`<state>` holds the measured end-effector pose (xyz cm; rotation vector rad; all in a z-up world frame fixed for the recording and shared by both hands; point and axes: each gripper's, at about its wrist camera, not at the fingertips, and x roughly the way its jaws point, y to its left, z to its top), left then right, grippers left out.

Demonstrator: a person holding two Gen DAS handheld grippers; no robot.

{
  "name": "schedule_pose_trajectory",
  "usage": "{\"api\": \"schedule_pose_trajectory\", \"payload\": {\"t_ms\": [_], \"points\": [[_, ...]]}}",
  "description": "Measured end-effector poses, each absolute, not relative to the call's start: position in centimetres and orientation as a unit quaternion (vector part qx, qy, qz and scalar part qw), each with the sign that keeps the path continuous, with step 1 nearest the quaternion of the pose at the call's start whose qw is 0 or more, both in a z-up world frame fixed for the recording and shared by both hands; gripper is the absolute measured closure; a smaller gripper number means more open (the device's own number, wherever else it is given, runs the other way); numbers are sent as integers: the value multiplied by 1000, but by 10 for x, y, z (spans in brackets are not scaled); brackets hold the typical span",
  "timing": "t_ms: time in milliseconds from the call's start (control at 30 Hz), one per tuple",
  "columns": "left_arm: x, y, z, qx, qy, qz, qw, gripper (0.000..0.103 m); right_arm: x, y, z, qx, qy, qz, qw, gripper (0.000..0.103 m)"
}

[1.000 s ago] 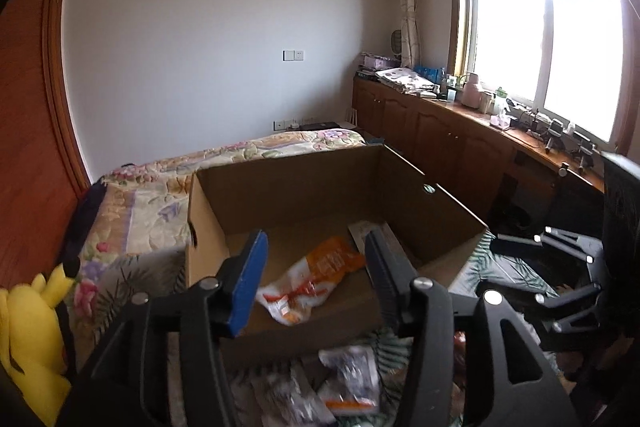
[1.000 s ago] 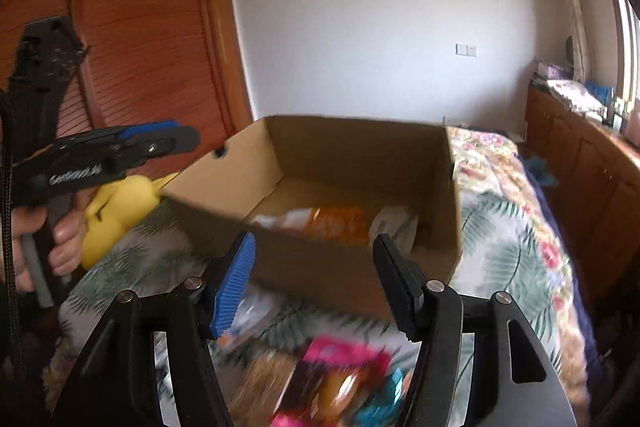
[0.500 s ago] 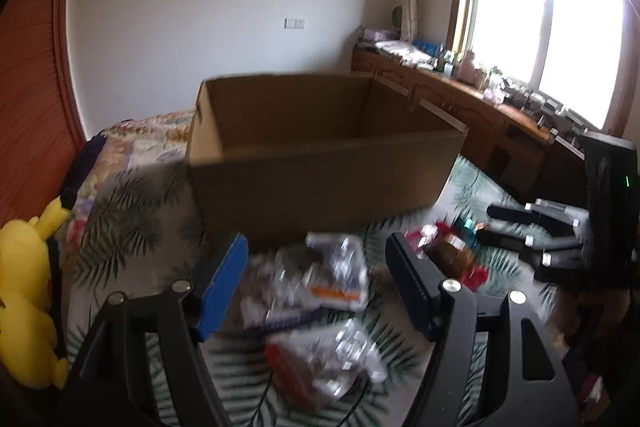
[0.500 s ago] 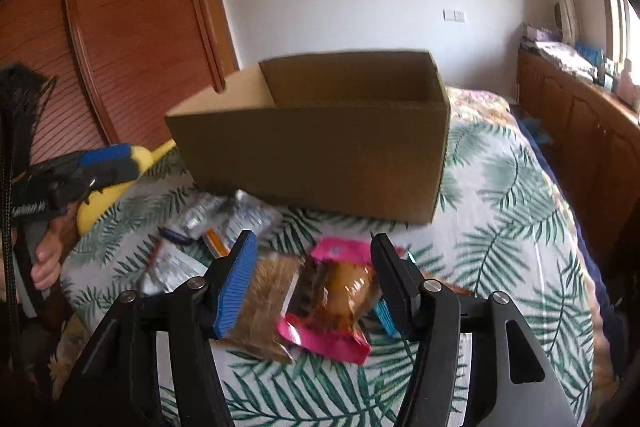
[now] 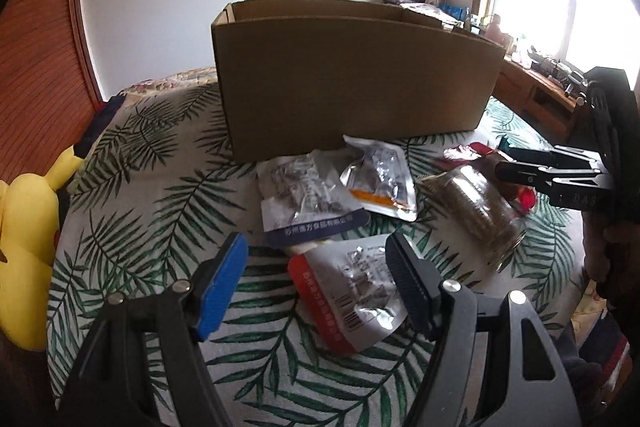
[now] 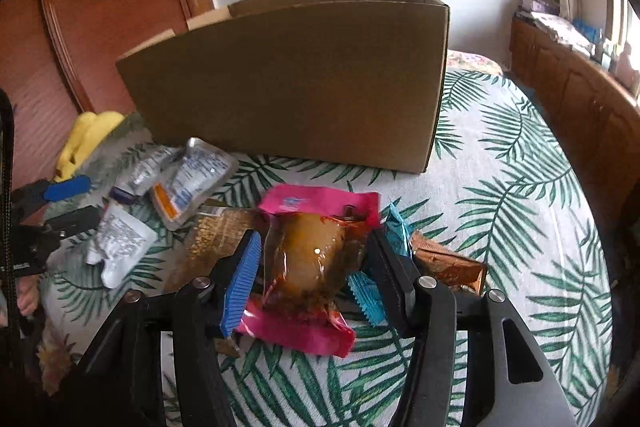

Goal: Organize snacks
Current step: 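Grasp the pink-wrapped pastry with the right tool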

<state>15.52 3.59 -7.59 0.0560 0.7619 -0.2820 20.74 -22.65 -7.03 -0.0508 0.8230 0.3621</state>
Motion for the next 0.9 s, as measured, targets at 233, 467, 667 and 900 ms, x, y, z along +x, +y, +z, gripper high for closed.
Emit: {"api": "schedule_pose_trajectory", "payload": {"t_ms": [233, 467, 667, 900], "points": [[153, 32, -79, 20, 377, -140, 915, 32, 221, -214, -79, -51, 417, 166, 892, 47], [152, 21, -81, 29, 387, -149, 909, 31, 221, -203, -89, -86, 428, 167, 884, 47], [154, 3, -89, 62, 415, -163, 893, 31, 219, -203, -89, -86, 427, 166, 885, 46], [162, -6, -93, 84, 411, -144, 896, 30, 219, -205, -88, -85, 427, 166, 885, 46]]}}
